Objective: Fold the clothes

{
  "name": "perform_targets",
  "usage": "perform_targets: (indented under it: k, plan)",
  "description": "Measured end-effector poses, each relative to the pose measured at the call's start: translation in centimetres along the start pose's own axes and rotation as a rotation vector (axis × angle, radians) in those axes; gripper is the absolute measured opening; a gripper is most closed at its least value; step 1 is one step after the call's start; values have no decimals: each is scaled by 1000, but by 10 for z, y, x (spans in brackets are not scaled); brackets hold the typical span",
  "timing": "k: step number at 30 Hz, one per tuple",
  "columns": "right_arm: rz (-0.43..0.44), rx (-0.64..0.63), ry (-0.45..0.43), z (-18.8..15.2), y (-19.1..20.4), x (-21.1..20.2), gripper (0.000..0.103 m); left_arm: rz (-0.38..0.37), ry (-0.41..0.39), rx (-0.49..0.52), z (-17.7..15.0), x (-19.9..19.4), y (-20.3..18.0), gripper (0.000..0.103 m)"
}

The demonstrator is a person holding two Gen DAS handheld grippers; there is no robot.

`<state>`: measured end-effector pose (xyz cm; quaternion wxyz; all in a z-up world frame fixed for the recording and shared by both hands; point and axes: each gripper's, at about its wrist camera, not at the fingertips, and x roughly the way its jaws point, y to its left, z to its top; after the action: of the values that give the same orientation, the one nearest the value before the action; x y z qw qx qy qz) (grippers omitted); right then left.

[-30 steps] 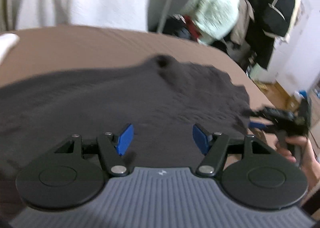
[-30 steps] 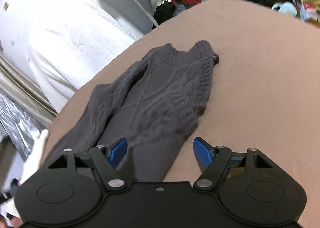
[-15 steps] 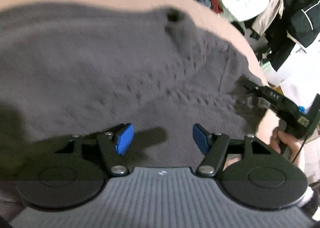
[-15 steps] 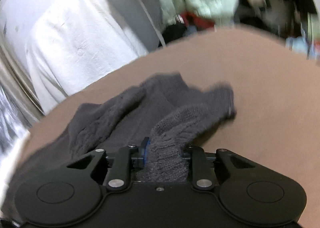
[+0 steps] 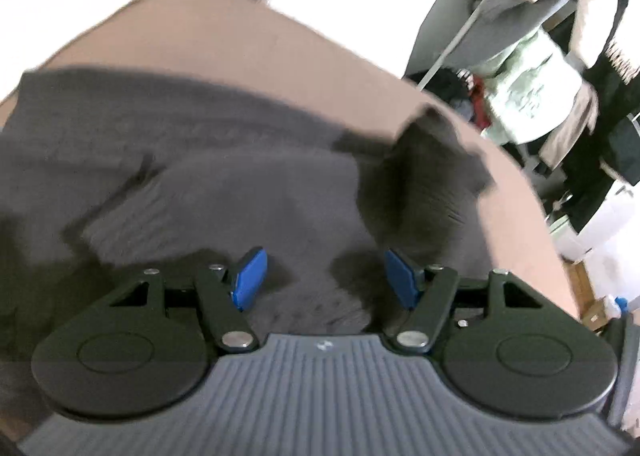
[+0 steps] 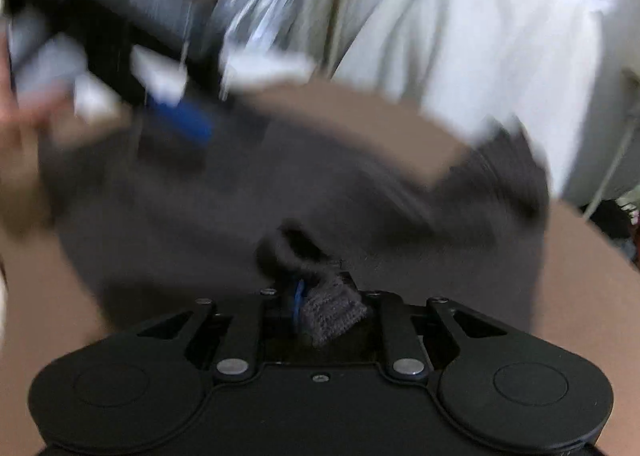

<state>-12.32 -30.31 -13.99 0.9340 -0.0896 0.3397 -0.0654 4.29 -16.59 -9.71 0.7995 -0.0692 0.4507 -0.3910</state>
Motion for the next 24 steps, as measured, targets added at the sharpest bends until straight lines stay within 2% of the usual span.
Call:
perform_targets:
  k: [3, 6, 9, 12, 14, 17, 19, 21, 22, 24]
  plan:
    - [-27, -16, 25, -9, 17, 15, 25, -33, 9, -14, -7, 15, 2, 65]
    - [-27, 12, 23, -3, 16, 13, 27, -91, 20, -38, -6, 26, 3, 65]
    - [-30, -2, 20, -2, 14, 11, 25, -128, 25, -56, -5, 32, 2, 65]
    - [-28, 107, -4, 3, 3, 7, 21, -132, 19, -51, -5, 32, -1, 65]
    - [8, 210, -46, 8, -8, 0, 20, -141, 20, -62, -5, 33, 0, 65]
    - [119, 300, -114, 17, -13, -10, 20, -177, 36, -120, -8, 36, 7, 67]
    - [179, 258, -59, 18, -5, 0, 18, -154, 84, -111, -12, 44, 6, 68]
    - [125, 171, 55, 16, 6, 26, 18, -84, 129, -48, -14, 46, -1, 64]
    - [111, 158, 74, 16, 10, 31, 19, -50, 128, -24, -11, 38, -3, 64]
    - [125, 179, 48, 19, 12, 24, 27, 36, 124, 18, -5, 19, -7, 66]
